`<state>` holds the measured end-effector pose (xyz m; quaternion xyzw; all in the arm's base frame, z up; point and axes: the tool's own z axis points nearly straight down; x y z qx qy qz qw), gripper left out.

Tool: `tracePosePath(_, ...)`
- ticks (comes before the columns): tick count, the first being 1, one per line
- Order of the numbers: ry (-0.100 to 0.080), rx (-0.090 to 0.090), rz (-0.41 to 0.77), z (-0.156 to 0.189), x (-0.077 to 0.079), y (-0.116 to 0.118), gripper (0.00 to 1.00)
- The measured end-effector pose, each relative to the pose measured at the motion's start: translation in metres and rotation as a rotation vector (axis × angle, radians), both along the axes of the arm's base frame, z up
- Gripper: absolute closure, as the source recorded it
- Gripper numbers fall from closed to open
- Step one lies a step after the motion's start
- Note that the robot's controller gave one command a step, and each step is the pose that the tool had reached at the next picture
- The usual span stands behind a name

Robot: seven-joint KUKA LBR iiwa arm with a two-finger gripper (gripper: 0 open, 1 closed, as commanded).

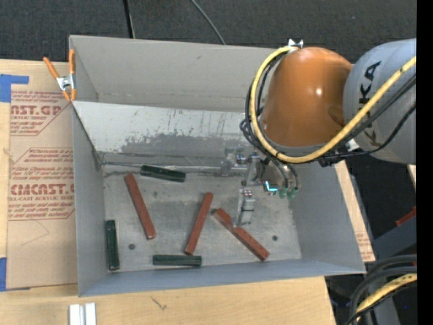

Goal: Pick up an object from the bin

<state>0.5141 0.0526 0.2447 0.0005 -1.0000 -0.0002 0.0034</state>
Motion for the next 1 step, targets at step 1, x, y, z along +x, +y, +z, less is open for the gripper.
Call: tracePosePath(1,-0.008,0.001,-0.001,0.0042,0.0015,-0.0002,0.0)
